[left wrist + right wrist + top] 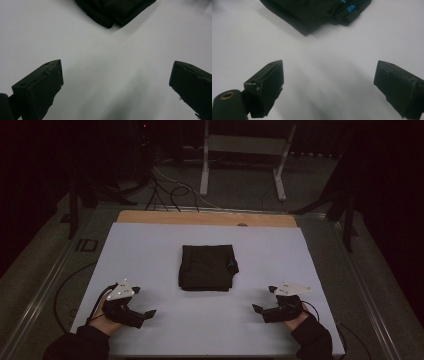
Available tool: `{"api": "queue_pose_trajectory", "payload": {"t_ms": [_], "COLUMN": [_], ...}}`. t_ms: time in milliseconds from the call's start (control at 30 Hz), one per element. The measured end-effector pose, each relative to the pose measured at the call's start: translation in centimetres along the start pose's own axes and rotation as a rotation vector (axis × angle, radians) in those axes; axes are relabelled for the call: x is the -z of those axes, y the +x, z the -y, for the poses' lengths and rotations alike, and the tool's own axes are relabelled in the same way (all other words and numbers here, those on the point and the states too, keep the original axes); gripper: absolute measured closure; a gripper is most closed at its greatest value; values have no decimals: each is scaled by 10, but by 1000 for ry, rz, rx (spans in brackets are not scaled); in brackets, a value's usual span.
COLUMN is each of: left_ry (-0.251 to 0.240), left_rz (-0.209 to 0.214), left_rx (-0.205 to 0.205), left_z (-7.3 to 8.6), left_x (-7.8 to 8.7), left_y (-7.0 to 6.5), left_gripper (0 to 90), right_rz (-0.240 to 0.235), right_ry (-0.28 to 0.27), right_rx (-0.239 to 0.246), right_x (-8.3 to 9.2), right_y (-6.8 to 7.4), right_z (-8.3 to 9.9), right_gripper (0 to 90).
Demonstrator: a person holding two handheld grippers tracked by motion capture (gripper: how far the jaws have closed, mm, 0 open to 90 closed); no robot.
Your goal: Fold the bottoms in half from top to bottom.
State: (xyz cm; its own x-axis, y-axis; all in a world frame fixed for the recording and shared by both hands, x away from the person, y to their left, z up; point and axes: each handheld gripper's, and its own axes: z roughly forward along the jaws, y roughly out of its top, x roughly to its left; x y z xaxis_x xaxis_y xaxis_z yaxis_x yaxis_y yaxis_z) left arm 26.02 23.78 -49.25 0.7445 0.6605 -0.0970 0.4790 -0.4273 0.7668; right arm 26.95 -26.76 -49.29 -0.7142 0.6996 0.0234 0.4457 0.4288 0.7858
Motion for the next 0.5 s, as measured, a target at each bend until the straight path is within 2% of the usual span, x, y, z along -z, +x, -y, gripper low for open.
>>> {"api": "queue_pose_trajectory", "payload": {"t_ms": [33,167,233,400,500], "left_ry": [-2,3,1,-6,-12], "left_rz": [-2,-4,-3,-1,9], "left_rx": [5,6,2,9,14], "left_z": [1,2,2,3,2], "left_x": [1,1,1,1,1], "left_y": [0,0,0,0,-1], "left_gripper": [0,0,0,1,1], "right_rz": [9,9,26,38,48], "right_ry": [12,9,18,9,11], "right_rx": [13,3,14,4,26], "right_x": [3,9,10,12,10], "right_y": [0,1,0,-3,-4], "right_z": [3,7,8,10,11], "right_gripper": [93,93,93,93,93]}}
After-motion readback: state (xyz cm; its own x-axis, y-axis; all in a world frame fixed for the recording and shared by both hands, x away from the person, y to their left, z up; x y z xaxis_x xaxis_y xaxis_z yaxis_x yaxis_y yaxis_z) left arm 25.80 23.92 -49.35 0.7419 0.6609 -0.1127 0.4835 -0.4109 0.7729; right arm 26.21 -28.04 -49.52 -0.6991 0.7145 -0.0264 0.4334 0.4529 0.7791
